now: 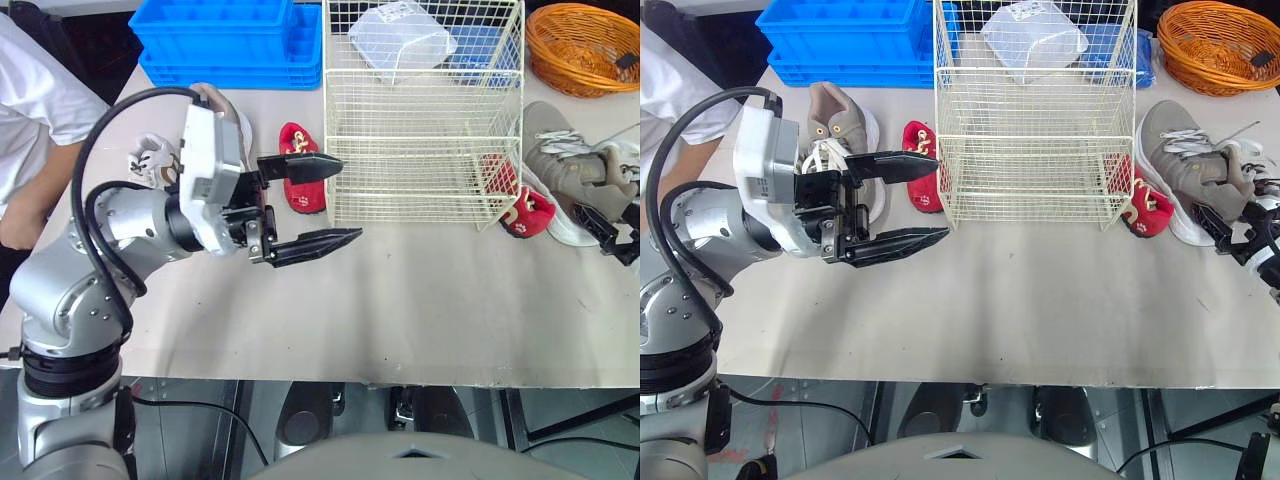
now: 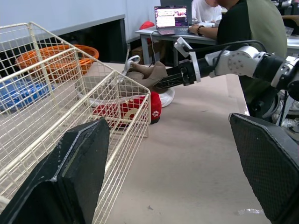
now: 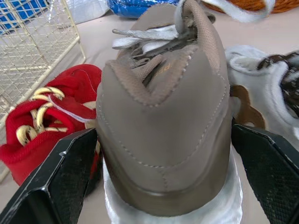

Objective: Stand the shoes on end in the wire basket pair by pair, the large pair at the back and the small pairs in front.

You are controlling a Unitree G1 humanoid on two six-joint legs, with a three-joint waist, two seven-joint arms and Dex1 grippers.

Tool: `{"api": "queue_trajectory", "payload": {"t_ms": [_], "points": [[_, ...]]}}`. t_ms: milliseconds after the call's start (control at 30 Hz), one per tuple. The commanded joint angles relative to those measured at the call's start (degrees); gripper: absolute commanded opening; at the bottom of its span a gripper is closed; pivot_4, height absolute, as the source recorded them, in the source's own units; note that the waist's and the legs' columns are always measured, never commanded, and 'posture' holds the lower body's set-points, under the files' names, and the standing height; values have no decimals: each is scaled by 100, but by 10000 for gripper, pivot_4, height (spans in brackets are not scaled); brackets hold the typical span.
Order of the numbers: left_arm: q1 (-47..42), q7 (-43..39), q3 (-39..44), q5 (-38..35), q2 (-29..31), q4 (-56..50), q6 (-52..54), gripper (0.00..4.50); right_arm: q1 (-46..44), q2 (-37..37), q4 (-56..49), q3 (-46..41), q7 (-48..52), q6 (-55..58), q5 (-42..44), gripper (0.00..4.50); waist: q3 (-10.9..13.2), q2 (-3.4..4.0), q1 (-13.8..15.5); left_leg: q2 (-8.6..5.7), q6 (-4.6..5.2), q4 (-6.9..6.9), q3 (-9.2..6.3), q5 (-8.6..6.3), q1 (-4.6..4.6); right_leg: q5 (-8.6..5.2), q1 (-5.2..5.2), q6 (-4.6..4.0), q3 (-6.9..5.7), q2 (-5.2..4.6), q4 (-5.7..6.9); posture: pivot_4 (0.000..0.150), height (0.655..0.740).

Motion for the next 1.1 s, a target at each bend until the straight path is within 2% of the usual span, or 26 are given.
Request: {"api": "queue_trajectory", "payload": {"t_ms": [33,333,800,933,1100], "points": [[-119,-30,-6,-40,75,-143,-11,45000,-95,-61,-34,-59,25,-27,9,30948,0,0,0,0,0,0,1,0,0,0,0,0,1,0,0,1500,6860],[-137,-165,-6,36,108,-39,-71,45000,-237,161,-194,-257,-172,-406,29,198,3,-10,-26,6,0,0,20,0,18,0,2,0,25,6,10,1500,6860],[-320,-425,28,177,114,327,-212,45000,-1029,661,-1073,-906,-768,-1684,526,67,26,18,-5,5,-2,-4,33,1,-12,0,-38,1,36,6,12,1500,6860],[-532,-297,213,138,24,579,-269,45000,-1410,585,-1765,-687,-629,-1745,792,67,33,26,-15,5,-2,-4,41,1,-12,0,-45,1,47,7,17,1500,6860],[-930,-148,790,-142,64,1073,-270,45000,-1517,127,-2563,98,207,-1479,869,67,38,24,-16,7,-3,-8,42,2,-12,0,-50,0,48,9,18,1500,6860]]}}
